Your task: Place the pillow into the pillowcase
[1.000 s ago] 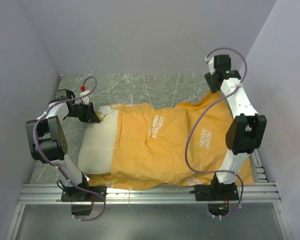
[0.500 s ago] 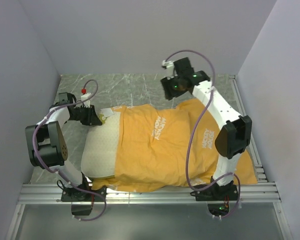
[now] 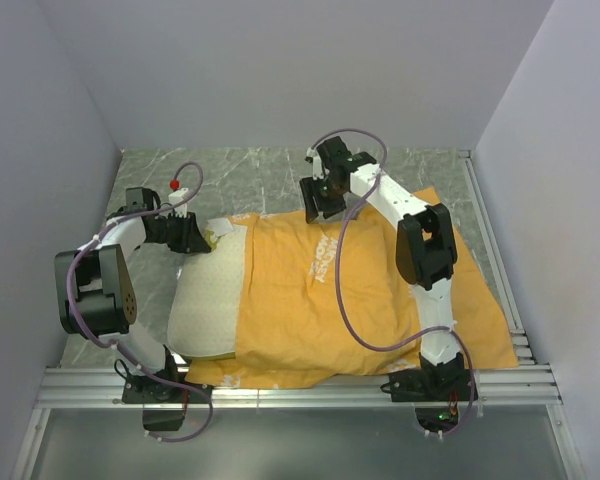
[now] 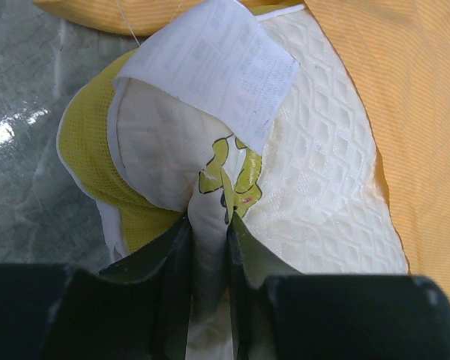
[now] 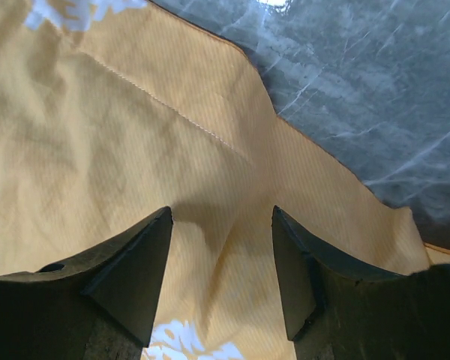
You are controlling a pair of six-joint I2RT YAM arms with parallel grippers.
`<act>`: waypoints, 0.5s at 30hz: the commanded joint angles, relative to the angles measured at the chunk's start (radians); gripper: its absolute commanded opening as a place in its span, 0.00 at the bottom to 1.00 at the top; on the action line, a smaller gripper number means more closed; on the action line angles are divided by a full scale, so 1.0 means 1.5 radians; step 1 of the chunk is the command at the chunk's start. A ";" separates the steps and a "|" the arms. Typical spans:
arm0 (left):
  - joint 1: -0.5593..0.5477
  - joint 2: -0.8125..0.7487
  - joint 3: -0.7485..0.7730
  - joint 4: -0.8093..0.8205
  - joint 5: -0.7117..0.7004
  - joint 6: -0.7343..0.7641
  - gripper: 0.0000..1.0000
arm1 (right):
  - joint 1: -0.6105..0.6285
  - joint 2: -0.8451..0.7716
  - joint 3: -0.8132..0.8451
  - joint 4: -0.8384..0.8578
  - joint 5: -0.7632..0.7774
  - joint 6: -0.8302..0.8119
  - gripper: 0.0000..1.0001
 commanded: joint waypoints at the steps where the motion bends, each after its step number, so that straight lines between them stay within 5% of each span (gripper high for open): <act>1: -0.017 -0.007 -0.012 -0.010 0.024 -0.012 0.26 | 0.003 0.006 0.024 0.005 -0.006 0.035 0.63; 2: -0.017 -0.008 -0.012 -0.010 0.024 -0.014 0.26 | 0.003 0.015 0.022 0.002 -0.019 0.035 0.62; 5: -0.018 -0.005 -0.012 -0.004 0.026 -0.020 0.25 | 0.004 0.017 0.008 0.006 -0.060 0.039 0.30; 6: -0.019 -0.004 -0.012 -0.002 0.027 -0.022 0.24 | 0.004 0.015 0.005 0.009 -0.089 0.041 0.09; 7: -0.019 -0.003 -0.012 -0.001 0.028 -0.023 0.24 | 0.007 0.008 0.004 0.011 -0.098 0.042 0.00; 15: -0.057 0.003 0.000 0.003 0.065 -0.031 0.05 | 0.041 -0.072 0.004 0.092 -0.230 0.078 0.00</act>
